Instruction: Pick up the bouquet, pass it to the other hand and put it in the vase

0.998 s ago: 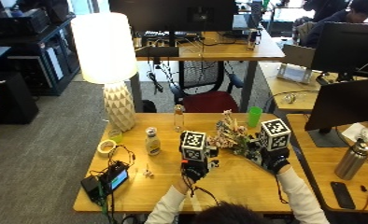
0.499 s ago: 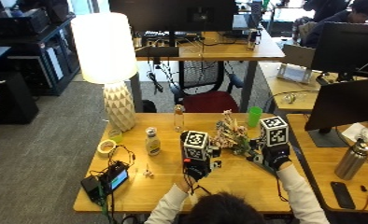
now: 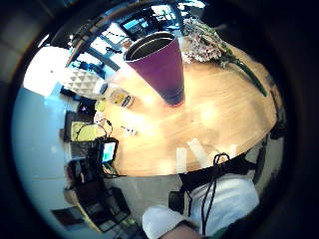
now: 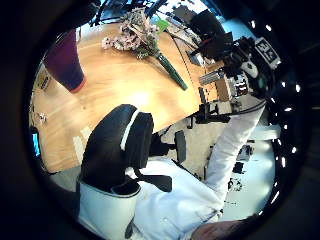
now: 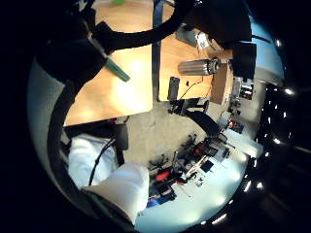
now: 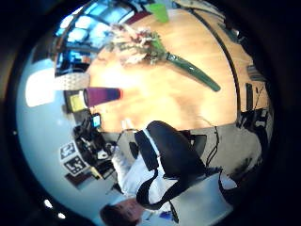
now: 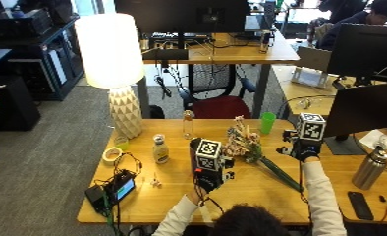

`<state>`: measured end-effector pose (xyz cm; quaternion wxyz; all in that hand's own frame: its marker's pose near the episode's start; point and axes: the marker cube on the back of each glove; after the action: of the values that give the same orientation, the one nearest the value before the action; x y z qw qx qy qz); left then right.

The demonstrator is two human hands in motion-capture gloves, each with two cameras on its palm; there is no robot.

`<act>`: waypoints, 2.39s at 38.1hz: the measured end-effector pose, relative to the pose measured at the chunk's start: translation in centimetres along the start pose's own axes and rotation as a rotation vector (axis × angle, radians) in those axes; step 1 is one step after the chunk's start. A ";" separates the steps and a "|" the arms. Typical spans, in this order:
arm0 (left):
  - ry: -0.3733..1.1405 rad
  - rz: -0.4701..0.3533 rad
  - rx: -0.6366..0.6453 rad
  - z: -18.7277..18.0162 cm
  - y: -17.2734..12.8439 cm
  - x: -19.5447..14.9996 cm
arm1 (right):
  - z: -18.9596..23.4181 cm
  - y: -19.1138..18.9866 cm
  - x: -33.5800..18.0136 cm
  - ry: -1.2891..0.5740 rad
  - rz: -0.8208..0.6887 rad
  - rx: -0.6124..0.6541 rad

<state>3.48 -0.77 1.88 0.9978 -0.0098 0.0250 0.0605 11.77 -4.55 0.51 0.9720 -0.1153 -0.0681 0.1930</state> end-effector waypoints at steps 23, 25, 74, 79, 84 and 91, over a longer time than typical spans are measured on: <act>-0.004 -0.003 -0.016 0.8 -0.3 -0.5 | 12.6 0.2 2.5 -0.071 0.243 -0.362; 0.003 -0.001 -0.011 0.9 -0.4 -0.4 | 13.6 -0.2 2.4 -0.082 0.211 -0.357; 0.009 0.003 -0.129 1.8 -0.7 0.5 | 19.3 -4.7 2.0 -0.075 0.269 -0.036; 0.008 -0.011 -0.142 2.1 -1.1 0.1 | 18.8 -4.7 1.9 -0.031 0.273 0.238; 0.031 -0.022 -0.152 1.7 -1.4 0.0 | 18.3 -4.6 1.5 -0.090 0.308 0.355; 0.087 -0.015 -0.153 0.9 -2.8 -0.2 | 14.7 -6.6 0.3 -0.345 0.190 0.628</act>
<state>3.71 -3.56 2.83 0.9925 -0.0886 0.0638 0.0541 11.82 -7.44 16.33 0.9121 0.2170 -0.1574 0.3102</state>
